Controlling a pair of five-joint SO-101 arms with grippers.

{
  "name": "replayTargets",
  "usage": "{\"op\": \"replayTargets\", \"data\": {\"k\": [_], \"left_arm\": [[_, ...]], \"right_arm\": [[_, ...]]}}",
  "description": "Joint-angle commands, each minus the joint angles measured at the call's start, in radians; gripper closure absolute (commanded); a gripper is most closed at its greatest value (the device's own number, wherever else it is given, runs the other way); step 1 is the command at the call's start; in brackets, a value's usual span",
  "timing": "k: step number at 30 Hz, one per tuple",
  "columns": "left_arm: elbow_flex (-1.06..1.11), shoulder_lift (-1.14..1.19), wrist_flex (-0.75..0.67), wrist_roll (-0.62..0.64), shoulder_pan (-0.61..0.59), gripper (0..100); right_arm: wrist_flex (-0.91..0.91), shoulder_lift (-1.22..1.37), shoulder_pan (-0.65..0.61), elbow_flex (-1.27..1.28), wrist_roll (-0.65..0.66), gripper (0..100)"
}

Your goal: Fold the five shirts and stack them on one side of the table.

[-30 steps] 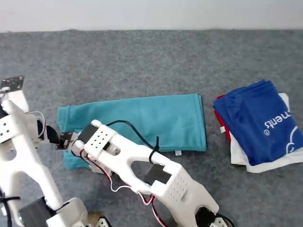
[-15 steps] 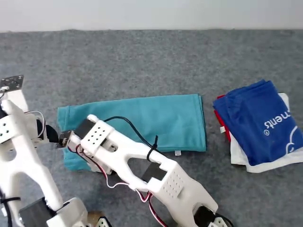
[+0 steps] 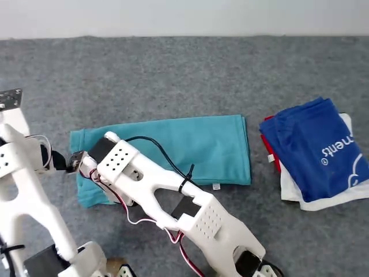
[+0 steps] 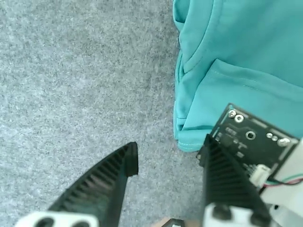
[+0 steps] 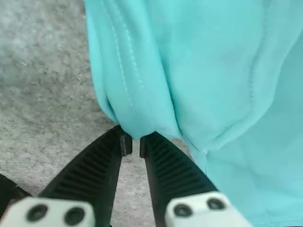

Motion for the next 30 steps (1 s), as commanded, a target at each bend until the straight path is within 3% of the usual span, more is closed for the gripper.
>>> {"op": "replayTargets", "data": {"k": [1,11,24,30], "left_arm": [[0.019,0.012,0.009,-0.011,0.002,78],[-0.097,-0.064,0.011,-0.005,-0.176,78],[-0.094,-0.112,0.018,-0.011,-0.178,78],[-0.084,-0.115,0.052,-0.052,-0.132,78]], "right_arm": [[0.027,-0.068,0.087,-0.132,-0.003,98.8],[0.035,-0.077,0.133,-0.124,-0.003,98.8],[0.028,-0.005,0.137,-0.13,-0.002,98.8],[-0.067,-0.002,0.197,-0.13,-0.005,98.7]]}}
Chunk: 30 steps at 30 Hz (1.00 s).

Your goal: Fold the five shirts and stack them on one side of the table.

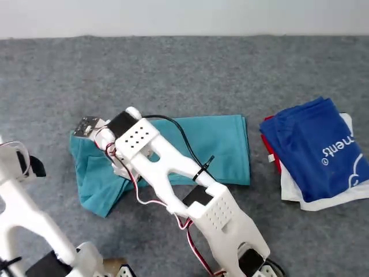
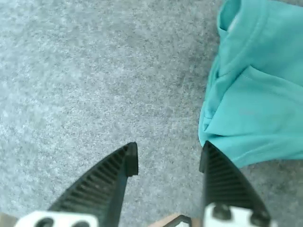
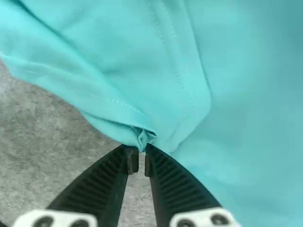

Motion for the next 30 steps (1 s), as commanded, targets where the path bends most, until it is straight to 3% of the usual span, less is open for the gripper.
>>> {"op": "replayTargets", "data": {"k": [1,6,12,23,26,30], "left_arm": [[-0.015,-0.029,0.021,-0.02,0.023,78],[-0.015,-0.032,0.021,-0.02,0.023,78],[-0.013,-0.029,0.021,-0.02,0.023,78],[0.022,-0.026,0.02,-0.026,0.025,78],[0.028,-0.025,0.017,-0.031,0.025,78],[0.102,-0.023,-0.003,-0.138,0.025,78]], "right_arm": [[-0.053,-0.013,0.059,-0.04,0.0,98.7],[-0.108,0.001,0.134,-0.04,-0.037,98.7],[-0.077,0.104,0.139,-0.04,-0.005,98.2],[-0.056,0.102,0.14,-0.106,-0.012,72.6],[-0.028,0.084,0.147,-0.169,-0.012,69.1],[0.051,0.079,0.14,-0.195,-0.011,69.1]]}}
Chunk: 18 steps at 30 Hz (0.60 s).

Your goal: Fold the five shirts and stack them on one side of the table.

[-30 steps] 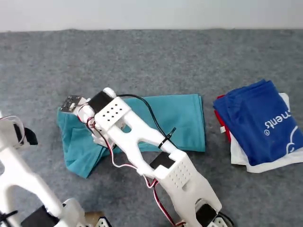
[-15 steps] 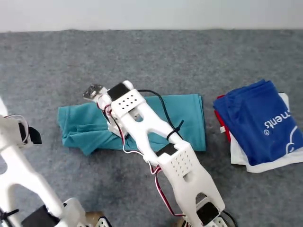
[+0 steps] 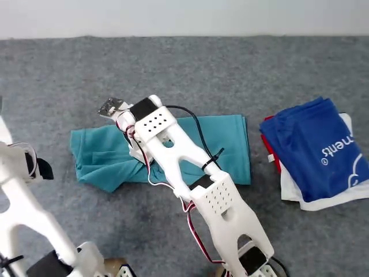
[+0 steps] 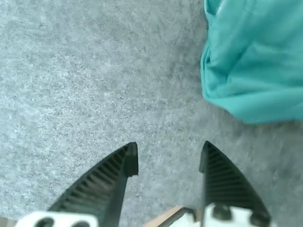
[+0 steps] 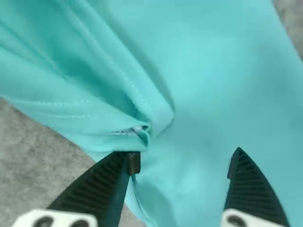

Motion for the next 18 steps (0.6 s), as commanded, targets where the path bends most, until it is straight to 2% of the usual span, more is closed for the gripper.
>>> {"op": "replayTargets", "data": {"k": [1,6,12,18], "left_arm": [[0.076,-0.023,-0.034,-0.094,0.006,78],[0.338,-0.023,-0.315,-0.117,0.046,78],[0.463,-0.023,-0.358,-0.11,0.295,78],[0.489,-0.023,-0.453,-0.11,0.397,78]], "right_arm": [[0.067,-0.084,0.012,-0.049,0.003,69.1],[0.071,-0.151,0.03,-0.014,0.003,69.1],[0.071,-0.36,0.088,0.192,0.002,69.1],[0.068,-0.573,0.254,0.419,0.003,69.1]]}}
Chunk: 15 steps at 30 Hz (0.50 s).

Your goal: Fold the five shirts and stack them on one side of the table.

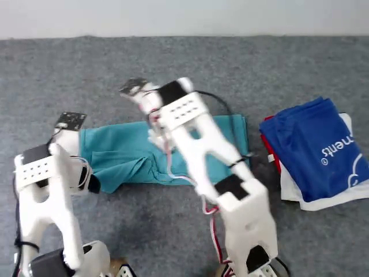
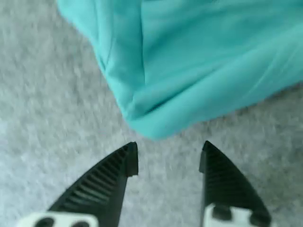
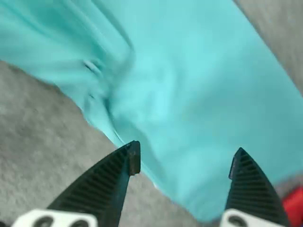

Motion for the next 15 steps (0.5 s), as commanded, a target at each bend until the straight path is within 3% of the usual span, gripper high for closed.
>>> {"op": "replayTargets", "data": {"k": [1,7,15], "left_arm": [[0.007,-0.023,-0.055,-0.006,0.075,78],[0.013,0.0,-0.121,-0.005,0.118,78],[-0.042,0.296,-0.153,0.018,0.152,82]], "right_arm": [[0.041,-0.17,0.104,0.083,0.006,69.1],[0.039,-0.271,0.209,0.166,0.008,69.1],[0.039,-0.288,0.209,0.18,0.002,69.1]]}}
